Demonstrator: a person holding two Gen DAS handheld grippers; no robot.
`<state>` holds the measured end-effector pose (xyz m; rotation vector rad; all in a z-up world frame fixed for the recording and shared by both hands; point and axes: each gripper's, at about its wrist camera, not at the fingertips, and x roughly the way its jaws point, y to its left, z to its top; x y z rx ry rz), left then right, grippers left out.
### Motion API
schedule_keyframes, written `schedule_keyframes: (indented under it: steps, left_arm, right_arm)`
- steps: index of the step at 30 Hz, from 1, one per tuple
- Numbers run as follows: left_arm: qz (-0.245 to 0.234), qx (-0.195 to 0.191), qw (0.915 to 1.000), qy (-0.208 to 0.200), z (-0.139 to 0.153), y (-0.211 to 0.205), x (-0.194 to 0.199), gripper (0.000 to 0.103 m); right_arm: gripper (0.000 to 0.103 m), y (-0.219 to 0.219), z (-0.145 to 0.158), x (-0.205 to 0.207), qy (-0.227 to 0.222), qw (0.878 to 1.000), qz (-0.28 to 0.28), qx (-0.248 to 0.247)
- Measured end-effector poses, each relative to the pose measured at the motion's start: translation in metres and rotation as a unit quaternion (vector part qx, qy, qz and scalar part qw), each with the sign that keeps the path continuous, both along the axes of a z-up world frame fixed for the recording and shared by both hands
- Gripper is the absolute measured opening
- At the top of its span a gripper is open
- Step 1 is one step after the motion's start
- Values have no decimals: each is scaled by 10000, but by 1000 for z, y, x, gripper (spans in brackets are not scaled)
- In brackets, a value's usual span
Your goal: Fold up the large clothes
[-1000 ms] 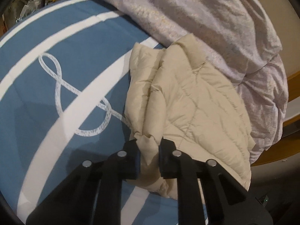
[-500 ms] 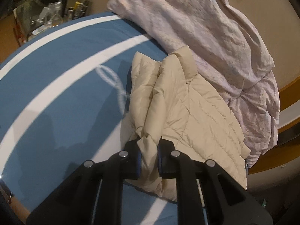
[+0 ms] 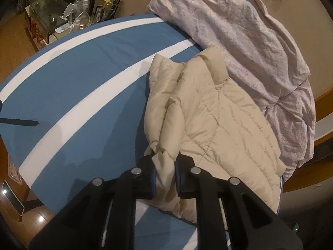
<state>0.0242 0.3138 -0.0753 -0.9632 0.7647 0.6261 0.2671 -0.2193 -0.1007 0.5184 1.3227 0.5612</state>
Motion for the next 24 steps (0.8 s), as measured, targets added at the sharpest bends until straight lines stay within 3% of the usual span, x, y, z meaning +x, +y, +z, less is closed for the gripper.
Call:
schedule_keyframes:
  steps: [3, 5, 7, 11, 17, 24]
  left_arm:
    - [43, -19, 9999, 98, -3, 0, 1, 23]
    - [87, -24, 9999, 134, -5, 0, 0, 38]
    - [113, -39, 9998, 159, -7, 0, -1, 50]
    - [156, -64, 9998, 132, -10, -2, -2, 63]
    - [313, -125, 9994, 102, -12, -3, -1, 69]
    - [519, -216, 9983, 166, -18, -1, 1, 72]
  right_arm:
    - [31, 4, 19, -2, -412, 9974, 49, -592]
    - [39, 5, 34, -3, -781, 9935, 45, -833]
    - [41, 10, 51, -5, -1178, 9884, 103, -955]
    - [41, 43, 63, -7, -1530, 9818, 641, -922]
    - [41, 102, 52, -20, -1675, 9694, 1447, -1065]
    - [41, 126, 24, -23, -1636, 9598, 1741, -1471]
